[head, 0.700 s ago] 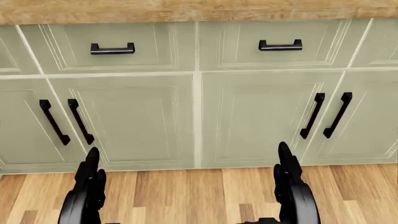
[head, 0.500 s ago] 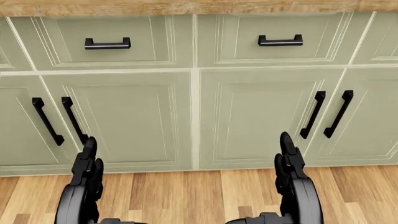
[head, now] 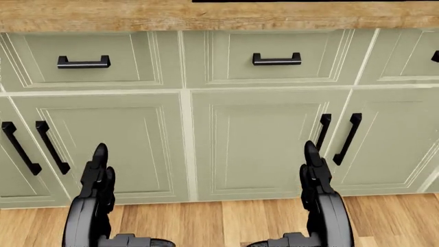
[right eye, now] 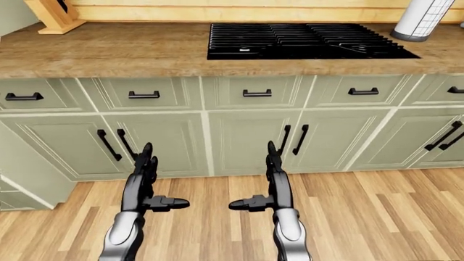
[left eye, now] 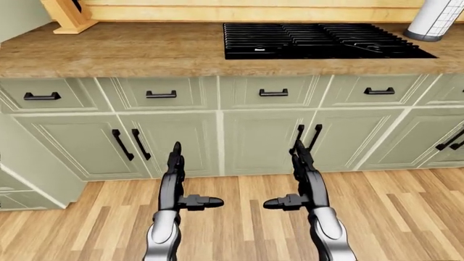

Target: Navigate to the toaster.

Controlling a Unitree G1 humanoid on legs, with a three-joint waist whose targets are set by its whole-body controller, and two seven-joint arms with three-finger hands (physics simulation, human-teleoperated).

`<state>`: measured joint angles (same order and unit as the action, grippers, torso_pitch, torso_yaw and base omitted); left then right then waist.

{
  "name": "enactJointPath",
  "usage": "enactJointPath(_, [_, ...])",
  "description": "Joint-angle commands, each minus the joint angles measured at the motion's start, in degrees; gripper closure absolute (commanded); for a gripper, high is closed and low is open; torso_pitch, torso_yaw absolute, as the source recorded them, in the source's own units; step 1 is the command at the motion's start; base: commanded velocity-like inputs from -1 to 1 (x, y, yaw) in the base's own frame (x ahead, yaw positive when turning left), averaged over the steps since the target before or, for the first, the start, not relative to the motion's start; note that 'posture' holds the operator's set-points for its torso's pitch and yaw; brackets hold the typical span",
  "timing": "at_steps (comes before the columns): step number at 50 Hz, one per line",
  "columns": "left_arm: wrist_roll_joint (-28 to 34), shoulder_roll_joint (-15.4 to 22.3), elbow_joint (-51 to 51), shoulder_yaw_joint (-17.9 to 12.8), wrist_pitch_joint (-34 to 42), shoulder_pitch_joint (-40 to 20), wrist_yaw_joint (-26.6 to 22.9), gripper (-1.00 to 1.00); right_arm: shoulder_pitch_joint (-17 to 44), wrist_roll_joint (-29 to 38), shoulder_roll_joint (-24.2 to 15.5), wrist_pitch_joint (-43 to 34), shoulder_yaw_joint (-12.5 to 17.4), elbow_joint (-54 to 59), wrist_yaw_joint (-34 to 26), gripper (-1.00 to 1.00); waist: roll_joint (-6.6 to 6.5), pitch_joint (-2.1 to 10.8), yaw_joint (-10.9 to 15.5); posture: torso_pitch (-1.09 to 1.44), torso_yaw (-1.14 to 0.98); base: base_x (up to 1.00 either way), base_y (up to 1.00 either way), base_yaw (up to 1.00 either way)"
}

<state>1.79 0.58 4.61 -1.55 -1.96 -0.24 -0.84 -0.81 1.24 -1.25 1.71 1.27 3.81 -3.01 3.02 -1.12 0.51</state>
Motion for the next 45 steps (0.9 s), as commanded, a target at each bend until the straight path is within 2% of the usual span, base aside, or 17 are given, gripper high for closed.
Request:
enactJointPath(1, [-0.01,0.21,-2.37,0.39,-1.08,-0.69,-0.09,-1.0,0.9,-0.07,0.02,1.7,0.48,-1.66,0.27,-1.0,-0.5,0.74,-0.35,0.0,0.0,0.0,-0.42,0.0])
enactJointPath(2, [-0.1,0.24,-2.56,0.33,-0.87,-0.7,-0.1,-1.0,0.93,0.05,0.05,1.62,0.4,-1.67,0.3,-1.0,0.29,0.57,-0.21,0.0,0.0,0.0,-0.41,0.0])
enactJointPath(13, [0.2,0.36,-1.14,0.36,-2.06,-0.9,-0.16,-1.0,0.24,0.72,0.15,1.7,0.04,-2.46,0.34,-1.0,-4.37,-0.32,0.29,0.0,0.0,0.0,-0.32,0.0])
enactJointPath(15, [0.11,0.43,-1.12,0.25,-2.14,-0.82,-0.28,-1.0,0.31,0.85,0.21,1.74,-0.04,-2.33,0.42,-1.0,-5.74,-0.27,0.33,0.0,0.0,0.0,-0.3,0.0])
enactJointPath(17, [0.06,0.42,-1.35,0.23,-2.09,-0.68,-0.32,-1.0,0.48,0.91,0.19,2.04,0.0,-1.85,0.47,-1.0,-8.48,0.54,0.48,0.0,0.0,0.0,-0.3,0.0])
enactJointPath(18, [0.05,0.42,-1.32,0.21,-2.12,-0.7,-0.34,-1.0,0.55,0.93,0.16,2.27,0.02,-1.57,0.47,-1.0,-5.82,-0.13,1.05,0.0,0.0,0.0,-0.3,0.0])
enactJointPath(21, [0.23,0.32,-1.88,0.4,-1.98,-0.32,-0.3,-1.0,0.47,0.94,0.15,2.35,0.01,-1.62,0.41,-1.0,-6.71,0.67,0.77,0.0,0.0,0.0,-0.3,0.0])
enactJointPath(25, [0.33,0.29,-1.83,0.45,-1.86,-0.43,-0.24,-1.0,0.71,0.81,0.06,2.58,0.17,-1.19,0.28,-1.0,-4.9,0.29,0.74,0.0,0.0,0.0,-0.3,0.0])
enactJointPath(28, [0.35,0.3,-1.89,0.39,-1.55,-0.55,-0.15,-1.0,0.84,0.88,0.1,2.38,0.17,-1.15,0.36,-1.0,-1.81,0.25,0.73,0.0,0.0,0.0,-0.3,0.0])
enactJointPath(30, [0.33,0.27,-2.02,0.42,-1.54,-0.47,-0.18,-1.0,0.77,0.91,0.09,2.23,0.13,-1.43,0.31,-1.0,3.1,1.54,0.06,0.0,0.0,0.0,-0.29,0.0])
enactJointPath(31, [0.27,0.26,-2.47,0.42,-1.29,-0.29,-0.2,-1.0,0.62,0.98,0.1,2.16,0.11,-1.6,0.36,-1.0,-0.63,0.54,-0.29,0.0,0.0,0.0,-0.3,0.0])
enactJointPath(32, [0.27,0.29,-2.19,0.4,-1.61,-0.32,-0.23,-1.0,0.65,0.95,0.1,2.19,0.14,-1.55,0.37,-1.0,0.25,0.49,-0.16,0.0,0.0,0.0,-0.3,0.0])
enactJointPath(33, [0.26,0.29,-2.17,0.38,-1.62,-0.31,-0.21,-1.0,0.58,1.02,0.12,2.39,0.08,-1.47,0.37,-1.0,-0.15,0.44,-0.55,0.0,0.0,0.0,-0.29,0.0])
enactJointPath(40, [0.21,0.36,-1.51,0.31,-2.02,-0.53,-0.32,-1.0,0.81,1.07,0.14,2.59,0.09,-1.05,0.48,-1.0,-4.38,-0.72,0.13,0.0,0.0,0.0,-0.3,0.0])
enactJointPath(42, [0.17,0.37,-1.47,0.28,-2.02,-0.55,-0.34,-1.0,0.85,1.15,0.12,2.92,0.06,-0.67,0.49,-1.0,-5.97,-0.65,0.25,0.0,0.0,0.0,-0.29,0.0])
enactJointPath(44, [0.23,0.38,-1.59,0.33,-2.02,-0.46,-0.38,-1.0,0.73,1.24,0.16,2.71,0.0,-1.0,0.57,-1.0,-9.04,0.47,0.44,0.0,0.0,0.0,-0.29,0.0])
enactJointPath(45, [0.2,0.4,-1.31,0.27,-2.18,-0.56,-0.4,-1.0,0.68,1.29,0.19,2.65,-0.08,-1.06,0.57,-1.0,-6.07,-0.42,1.14,0.0,0.0,0.0,-0.3,0.0])
